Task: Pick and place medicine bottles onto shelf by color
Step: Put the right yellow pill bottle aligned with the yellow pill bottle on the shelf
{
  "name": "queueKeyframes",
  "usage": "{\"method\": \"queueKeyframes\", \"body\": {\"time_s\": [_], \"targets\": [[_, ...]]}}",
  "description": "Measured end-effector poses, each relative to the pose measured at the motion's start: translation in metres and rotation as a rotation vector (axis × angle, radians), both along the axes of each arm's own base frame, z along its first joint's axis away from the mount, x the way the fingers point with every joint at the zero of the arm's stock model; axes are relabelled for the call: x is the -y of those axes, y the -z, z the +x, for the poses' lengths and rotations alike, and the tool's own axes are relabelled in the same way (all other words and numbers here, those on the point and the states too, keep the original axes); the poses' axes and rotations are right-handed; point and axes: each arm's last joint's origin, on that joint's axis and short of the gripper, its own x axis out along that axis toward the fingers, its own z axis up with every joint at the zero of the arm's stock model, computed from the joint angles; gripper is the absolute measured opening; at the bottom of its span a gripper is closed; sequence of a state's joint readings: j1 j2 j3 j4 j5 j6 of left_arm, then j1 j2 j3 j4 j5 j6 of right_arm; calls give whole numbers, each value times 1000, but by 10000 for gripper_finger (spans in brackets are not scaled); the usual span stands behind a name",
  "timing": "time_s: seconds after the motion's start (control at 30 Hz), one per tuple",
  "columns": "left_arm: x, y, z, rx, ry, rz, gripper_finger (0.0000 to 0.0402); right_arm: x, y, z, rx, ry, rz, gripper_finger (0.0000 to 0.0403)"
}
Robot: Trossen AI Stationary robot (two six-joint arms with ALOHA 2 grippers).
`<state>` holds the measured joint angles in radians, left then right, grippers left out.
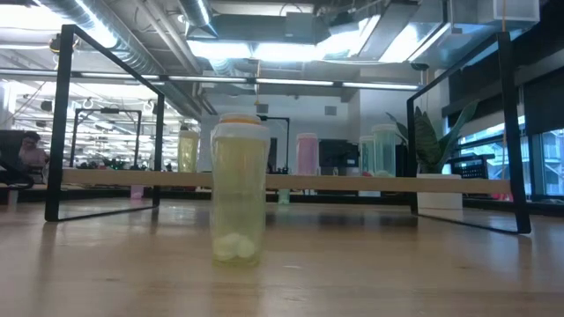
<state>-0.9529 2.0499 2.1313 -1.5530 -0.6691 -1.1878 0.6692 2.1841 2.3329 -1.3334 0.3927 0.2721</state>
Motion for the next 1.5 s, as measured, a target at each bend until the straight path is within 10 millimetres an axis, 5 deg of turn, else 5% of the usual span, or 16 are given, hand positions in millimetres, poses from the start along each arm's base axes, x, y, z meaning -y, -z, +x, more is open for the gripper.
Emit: {"method": "queueKeyframes", "body": {"time_s": [0.37, 0.6, 1.07, 1.5], "targets": [[-10, 53, 45, 27, -9, -29, 202, 3, -82, -72, 219, -50, 35, 217], [-27, 85, 84, 28, 55, -137, 202, 16, -112, -98, 279, -71, 94, 217], [-69, 119, 110, -92, 49, -181, 202, 22, -115, -104, 266, -72, 81, 217], [-84, 120, 122, -121, 103, -202, 202, 23, -114, -105, 250, -69, 71, 217]]}}
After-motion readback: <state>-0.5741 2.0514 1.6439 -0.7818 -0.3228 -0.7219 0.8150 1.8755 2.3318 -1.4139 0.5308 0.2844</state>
